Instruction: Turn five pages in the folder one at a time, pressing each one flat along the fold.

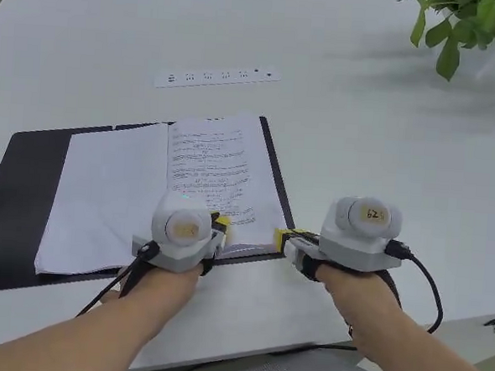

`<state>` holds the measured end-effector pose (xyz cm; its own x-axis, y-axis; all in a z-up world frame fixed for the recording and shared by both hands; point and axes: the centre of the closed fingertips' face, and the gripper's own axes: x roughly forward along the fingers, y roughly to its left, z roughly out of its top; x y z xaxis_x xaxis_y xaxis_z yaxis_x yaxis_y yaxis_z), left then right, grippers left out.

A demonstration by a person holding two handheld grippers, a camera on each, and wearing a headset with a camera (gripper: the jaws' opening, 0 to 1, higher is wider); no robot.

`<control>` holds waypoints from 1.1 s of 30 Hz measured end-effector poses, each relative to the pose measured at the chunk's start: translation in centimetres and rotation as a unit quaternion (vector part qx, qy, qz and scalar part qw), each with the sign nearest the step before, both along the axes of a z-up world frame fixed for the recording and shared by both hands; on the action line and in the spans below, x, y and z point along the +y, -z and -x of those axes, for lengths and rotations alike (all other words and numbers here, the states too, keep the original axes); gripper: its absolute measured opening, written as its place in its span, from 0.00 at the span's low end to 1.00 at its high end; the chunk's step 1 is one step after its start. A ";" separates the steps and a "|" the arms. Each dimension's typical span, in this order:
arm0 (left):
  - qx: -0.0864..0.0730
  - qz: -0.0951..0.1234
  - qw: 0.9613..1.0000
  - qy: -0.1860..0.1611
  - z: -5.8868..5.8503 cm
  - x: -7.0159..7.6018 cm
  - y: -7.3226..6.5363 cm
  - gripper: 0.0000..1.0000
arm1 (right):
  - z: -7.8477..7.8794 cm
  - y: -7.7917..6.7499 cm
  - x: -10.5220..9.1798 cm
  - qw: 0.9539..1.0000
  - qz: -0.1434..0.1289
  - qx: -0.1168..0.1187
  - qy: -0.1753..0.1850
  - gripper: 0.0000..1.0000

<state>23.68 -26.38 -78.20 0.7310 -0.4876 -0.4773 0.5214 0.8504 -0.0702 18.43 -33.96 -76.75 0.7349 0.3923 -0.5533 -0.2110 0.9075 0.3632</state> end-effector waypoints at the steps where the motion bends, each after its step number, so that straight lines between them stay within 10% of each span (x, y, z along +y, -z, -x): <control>1: 0.000 -0.001 1.000 0.001 0.0 0.0 0.0 0.04 | 0.1 0.0 0.1 1.000 0.007 -0.002 -0.003 0.00; 21: 0.053 -0.019 0.998 0.025 1.6 0.7 -0.4 0.08 | 0.2 -2.5 0.6 0.998 -0.049 0.002 0.036 0.00; 33: 0.015 -0.030 0.999 0.028 2.6 4.4 -4.3 0.16 | -0.5 -6.3 2.9 0.993 -0.104 -0.020 0.047 0.00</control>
<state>21.13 -21.98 -73.92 0.6883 -0.4964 -0.5290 0.5660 0.8236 -0.0364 18.97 -31.09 -70.44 0.7936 0.4237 -0.4366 -0.1467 0.8297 0.5386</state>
